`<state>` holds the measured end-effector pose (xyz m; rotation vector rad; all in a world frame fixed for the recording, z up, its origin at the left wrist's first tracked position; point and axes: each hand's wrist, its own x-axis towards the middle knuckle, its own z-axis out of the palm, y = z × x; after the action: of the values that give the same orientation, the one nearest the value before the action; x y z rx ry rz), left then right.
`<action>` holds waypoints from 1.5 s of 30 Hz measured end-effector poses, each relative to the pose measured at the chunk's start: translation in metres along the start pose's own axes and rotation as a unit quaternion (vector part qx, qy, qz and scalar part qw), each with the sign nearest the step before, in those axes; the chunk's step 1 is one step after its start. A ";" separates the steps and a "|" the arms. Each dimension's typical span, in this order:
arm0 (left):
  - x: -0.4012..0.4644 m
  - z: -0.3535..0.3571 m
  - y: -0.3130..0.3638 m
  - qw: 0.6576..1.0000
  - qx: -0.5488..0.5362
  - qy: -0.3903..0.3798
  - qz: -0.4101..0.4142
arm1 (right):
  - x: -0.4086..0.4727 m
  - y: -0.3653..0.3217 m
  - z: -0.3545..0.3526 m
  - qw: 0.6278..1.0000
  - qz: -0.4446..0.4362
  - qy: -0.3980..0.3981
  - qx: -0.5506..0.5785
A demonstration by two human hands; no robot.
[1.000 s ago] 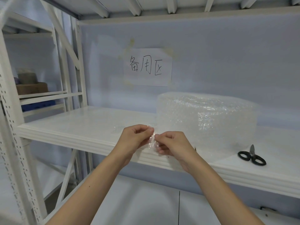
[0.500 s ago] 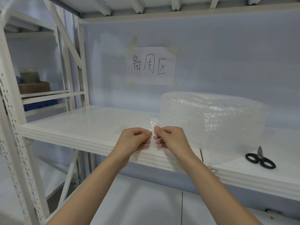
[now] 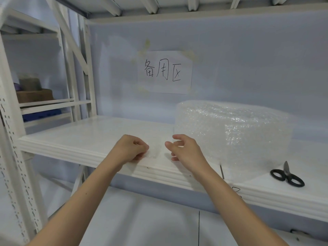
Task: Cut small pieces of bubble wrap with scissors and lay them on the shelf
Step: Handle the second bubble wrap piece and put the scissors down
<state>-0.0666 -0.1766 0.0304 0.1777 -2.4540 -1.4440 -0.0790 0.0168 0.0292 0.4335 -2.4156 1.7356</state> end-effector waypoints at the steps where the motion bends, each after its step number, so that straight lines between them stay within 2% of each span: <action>1: -0.003 0.001 -0.001 1.000 -0.004 -0.010 0.011 | 0.002 0.000 0.000 1.000 0.007 -0.004 0.002; 4: -0.011 0.004 0.001 0.996 -0.057 -0.049 0.048 | 0.002 0.000 0.000 0.997 0.054 -0.024 0.047; 7: -0.018 0.010 0.005 0.983 -0.154 -0.069 0.065 | 0.000 0.000 -0.003 0.975 0.101 -0.058 0.188; 10: -0.023 0.018 0.010 0.980 -0.172 -0.065 0.073 | -0.005 0.001 -0.007 0.966 0.070 -0.063 0.242; 16: -0.033 0.034 0.018 0.974 -0.199 -0.089 0.064 | -0.013 0.001 -0.015 0.975 0.030 -0.035 0.220; 20: -0.038 0.043 0.025 0.961 -0.259 -0.092 0.024 | -0.013 0.001 -0.020 0.978 0.019 -0.008 0.206; 25: -0.040 0.048 0.027 0.968 -0.228 -0.087 0.060 | -0.011 -0.001 -0.021 0.983 0.011 0.005 0.183; 29: -0.040 0.048 0.027 0.970 -0.219 -0.091 0.060 | -0.010 -0.007 -0.020 0.980 0.040 -0.006 0.196; 37: -0.042 0.044 0.021 0.964 -0.241 -0.093 0.058 | -0.005 -0.009 -0.013 0.983 0.008 0.015 0.180; 45: -0.039 0.039 0.013 0.963 -0.259 -0.063 0.036 | 0.000 -0.013 -0.008 0.981 -0.004 0.031 0.192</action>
<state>-0.0411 -0.1278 0.0165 -0.1179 -2.0521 -2.0510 -0.0756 0.0207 0.0434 0.4217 -2.0296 2.1823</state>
